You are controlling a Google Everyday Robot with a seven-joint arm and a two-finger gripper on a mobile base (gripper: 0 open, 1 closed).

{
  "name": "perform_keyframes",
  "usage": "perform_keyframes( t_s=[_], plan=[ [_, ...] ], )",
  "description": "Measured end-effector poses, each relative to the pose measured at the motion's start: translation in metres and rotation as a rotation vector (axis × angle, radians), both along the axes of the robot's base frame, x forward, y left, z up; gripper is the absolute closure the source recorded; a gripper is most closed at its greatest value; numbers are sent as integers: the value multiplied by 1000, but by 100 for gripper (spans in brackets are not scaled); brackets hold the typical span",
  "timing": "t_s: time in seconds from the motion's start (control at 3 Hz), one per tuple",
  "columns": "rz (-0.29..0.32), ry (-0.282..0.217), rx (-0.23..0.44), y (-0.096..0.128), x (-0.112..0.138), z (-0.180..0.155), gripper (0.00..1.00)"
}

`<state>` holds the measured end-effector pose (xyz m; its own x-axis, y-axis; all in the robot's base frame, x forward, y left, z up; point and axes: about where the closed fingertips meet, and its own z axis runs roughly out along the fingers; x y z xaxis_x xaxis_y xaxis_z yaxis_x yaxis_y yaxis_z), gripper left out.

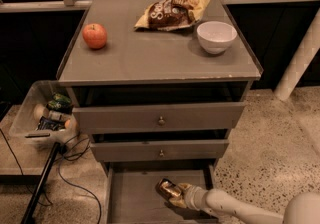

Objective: Place orange can into bottom drawer

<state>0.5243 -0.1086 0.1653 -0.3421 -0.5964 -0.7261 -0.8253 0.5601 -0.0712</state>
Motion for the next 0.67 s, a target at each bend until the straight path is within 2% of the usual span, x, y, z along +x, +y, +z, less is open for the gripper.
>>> perform_keyframes(
  t_s=[0.33, 0.67],
  plan=[
    [0, 0, 0, 0, 0, 0, 0],
    [0, 0, 0, 0, 0, 0, 0]
  ],
)
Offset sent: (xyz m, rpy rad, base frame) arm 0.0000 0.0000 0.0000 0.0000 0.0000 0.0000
